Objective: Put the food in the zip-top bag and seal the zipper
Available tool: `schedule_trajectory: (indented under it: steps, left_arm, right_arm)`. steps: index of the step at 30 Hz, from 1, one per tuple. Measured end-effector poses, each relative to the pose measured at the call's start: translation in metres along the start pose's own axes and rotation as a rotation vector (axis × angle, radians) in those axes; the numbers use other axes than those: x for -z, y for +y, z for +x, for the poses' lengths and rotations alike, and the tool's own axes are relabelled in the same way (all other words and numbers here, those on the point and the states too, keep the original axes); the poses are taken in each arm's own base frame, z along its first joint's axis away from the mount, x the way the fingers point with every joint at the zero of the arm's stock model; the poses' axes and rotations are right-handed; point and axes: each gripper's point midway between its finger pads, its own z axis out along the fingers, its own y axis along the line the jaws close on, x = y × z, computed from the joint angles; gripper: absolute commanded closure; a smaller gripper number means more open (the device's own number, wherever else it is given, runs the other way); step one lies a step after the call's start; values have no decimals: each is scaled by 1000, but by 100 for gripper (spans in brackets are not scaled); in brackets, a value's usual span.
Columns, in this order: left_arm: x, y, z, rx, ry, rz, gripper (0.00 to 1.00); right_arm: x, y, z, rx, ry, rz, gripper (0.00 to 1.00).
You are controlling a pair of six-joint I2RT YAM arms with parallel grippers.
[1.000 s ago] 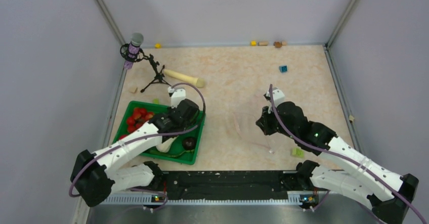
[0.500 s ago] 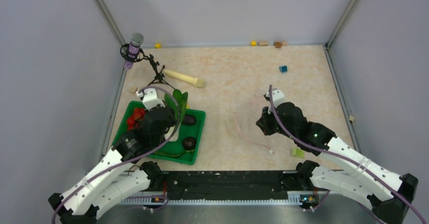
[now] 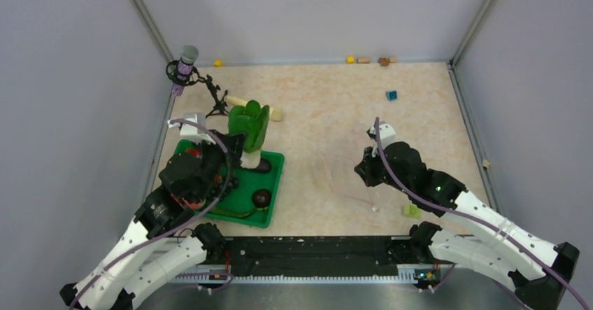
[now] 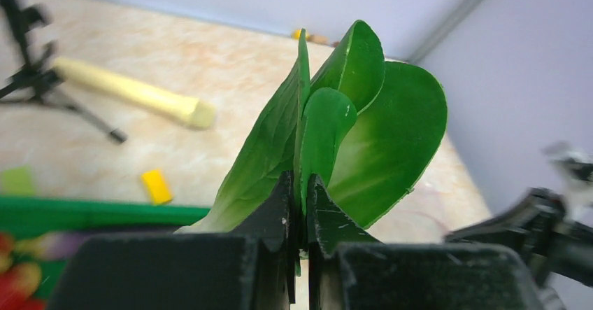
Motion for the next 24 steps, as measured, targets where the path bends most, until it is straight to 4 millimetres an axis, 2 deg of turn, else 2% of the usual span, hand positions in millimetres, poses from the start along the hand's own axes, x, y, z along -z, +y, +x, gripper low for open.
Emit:
schedule_trajectory:
  steps: [4,7,12,15,21,24]
  left_arm:
    - [-12,-52,-18,-15,0,191,100]
    - [-17,-85,-24,-34,15,327,100]
    - [-16,-127,-16,-55,57,542,100]
    - [-10,-144,-15,-54,42,652,100]
    - [-2,-159,-6,-46,22,788,100]
    - [3,-166,-8,-22,-6,845,100]
  right_arm:
    - [-2,-1,2,-10,8,8,100]
    - [-2,-1,1,-28,7,13,100]
    - [-3,0,-1,-99,1,21,100]
    - [-3,2,-5,-147,-7,12,100]
    - [0,23,-29,-256,-50,-76,100]
    - [3,34,-42,-299,-89,-135,100]
